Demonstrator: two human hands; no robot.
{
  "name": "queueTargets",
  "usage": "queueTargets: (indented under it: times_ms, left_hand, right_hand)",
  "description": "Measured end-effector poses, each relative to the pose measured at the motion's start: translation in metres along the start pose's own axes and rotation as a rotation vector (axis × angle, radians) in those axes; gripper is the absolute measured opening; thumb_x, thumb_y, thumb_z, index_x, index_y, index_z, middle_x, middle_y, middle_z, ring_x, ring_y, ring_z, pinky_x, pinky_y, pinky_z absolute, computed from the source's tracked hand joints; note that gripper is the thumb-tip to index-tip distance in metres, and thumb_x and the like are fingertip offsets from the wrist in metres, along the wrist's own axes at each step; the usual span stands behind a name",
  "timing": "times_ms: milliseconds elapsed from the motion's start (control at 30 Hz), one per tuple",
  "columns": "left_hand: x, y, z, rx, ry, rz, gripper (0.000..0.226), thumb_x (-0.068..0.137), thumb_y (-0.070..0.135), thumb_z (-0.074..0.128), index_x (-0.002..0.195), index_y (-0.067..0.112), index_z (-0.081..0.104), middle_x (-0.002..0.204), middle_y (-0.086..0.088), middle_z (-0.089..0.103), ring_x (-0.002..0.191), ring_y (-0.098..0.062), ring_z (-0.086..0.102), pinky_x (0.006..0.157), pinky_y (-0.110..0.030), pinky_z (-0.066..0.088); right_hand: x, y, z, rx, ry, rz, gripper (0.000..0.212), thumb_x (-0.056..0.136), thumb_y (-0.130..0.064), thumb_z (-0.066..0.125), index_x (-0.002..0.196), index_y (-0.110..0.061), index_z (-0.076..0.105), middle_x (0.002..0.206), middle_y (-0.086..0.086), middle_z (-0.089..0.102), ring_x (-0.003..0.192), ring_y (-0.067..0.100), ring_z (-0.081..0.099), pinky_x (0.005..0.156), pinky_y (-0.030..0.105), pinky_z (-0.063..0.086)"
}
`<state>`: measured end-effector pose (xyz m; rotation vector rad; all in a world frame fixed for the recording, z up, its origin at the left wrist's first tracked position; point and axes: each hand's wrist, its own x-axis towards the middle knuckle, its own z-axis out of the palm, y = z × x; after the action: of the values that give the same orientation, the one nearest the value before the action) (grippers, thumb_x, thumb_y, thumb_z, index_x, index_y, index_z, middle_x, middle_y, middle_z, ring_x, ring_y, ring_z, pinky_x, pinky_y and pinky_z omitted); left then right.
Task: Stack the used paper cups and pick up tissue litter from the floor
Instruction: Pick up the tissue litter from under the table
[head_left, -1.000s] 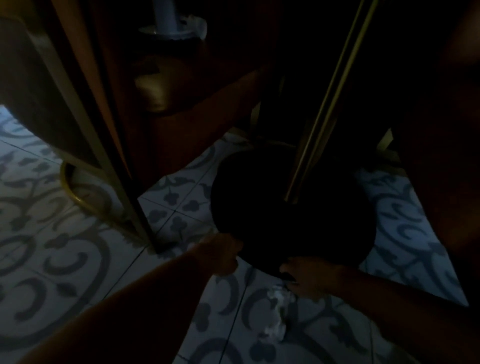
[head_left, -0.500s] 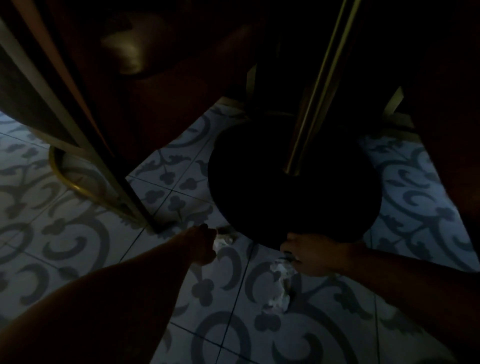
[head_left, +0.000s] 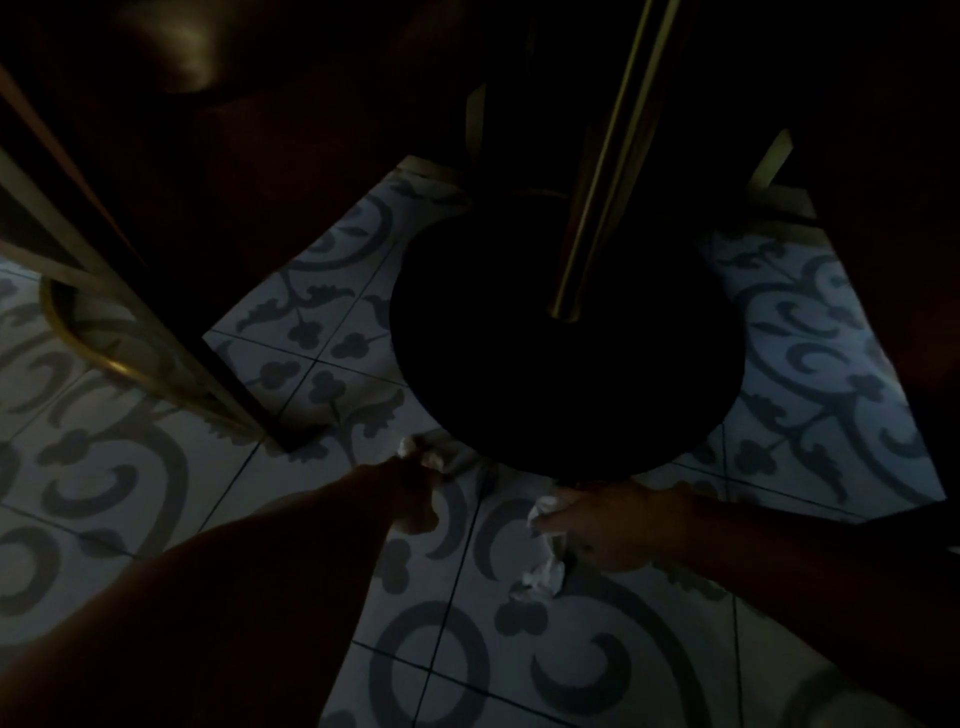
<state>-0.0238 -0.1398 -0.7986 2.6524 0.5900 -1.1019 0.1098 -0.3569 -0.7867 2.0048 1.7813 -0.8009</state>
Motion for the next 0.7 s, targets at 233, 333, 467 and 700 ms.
queueTargets:
  times_ms: [233, 333, 467, 700]
  left_hand:
    - [0.004, 0.001, -0.001, 0.035, 0.03, -0.055, 0.064, 0.089, 0.037, 0.055, 0.146, 0.017, 0.033, 0.148, -0.01, 0.037, 0.121, -0.025, 0.05, 0.098, -0.036, 0.047]
    - [0.006, 0.001, 0.001, 0.058, 0.081, -0.047, 0.06, 0.089, 0.037, 0.054, 0.142, 0.013, 0.04, 0.146, -0.01, 0.04, 0.123, -0.025, 0.049, 0.099, -0.036, 0.046]
    - [0.003, 0.001, -0.004, 0.018, 0.255, -0.014, 0.061, 0.087, 0.04, 0.056, 0.141, 0.018, 0.041, 0.142, -0.009, 0.047, 0.124, -0.028, 0.049, 0.099, -0.038, 0.045]
    - [-0.006, 0.003, -0.016, -0.077, 0.397, 0.009, 0.043, 0.081, 0.028, 0.066, 0.12, 0.014, 0.056, 0.129, -0.008, 0.053, 0.119, -0.028, 0.051, 0.097, -0.039, 0.045]
  right_hand:
    - [0.0, -0.003, -0.001, 0.006, -0.066, -0.005, 0.054, 0.094, -0.041, 0.048, 0.145, -0.033, 0.034, 0.157, 0.0, 0.024, 0.141, 0.028, 0.027, 0.115, 0.048, 0.026]
    - [0.001, -0.002, 0.002, 0.032, -0.057, 0.038, 0.053, 0.094, -0.04, 0.047, 0.144, -0.03, 0.035, 0.155, 0.002, 0.029, 0.14, 0.027, 0.031, 0.114, 0.047, 0.028]
    - [0.001, 0.001, 0.008, 0.084, 0.15, 0.103, 0.048, 0.093, -0.043, 0.046, 0.136, -0.022, 0.045, 0.144, 0.002, 0.043, 0.128, 0.025, 0.045, 0.104, 0.039, 0.04]
    - [-0.012, -0.006, 0.005, 0.058, 0.387, -0.066, 0.035, 0.077, -0.051, 0.062, 0.091, -0.022, 0.05, 0.097, -0.003, 0.058, 0.085, 0.018, 0.059, 0.063, 0.027, 0.04]
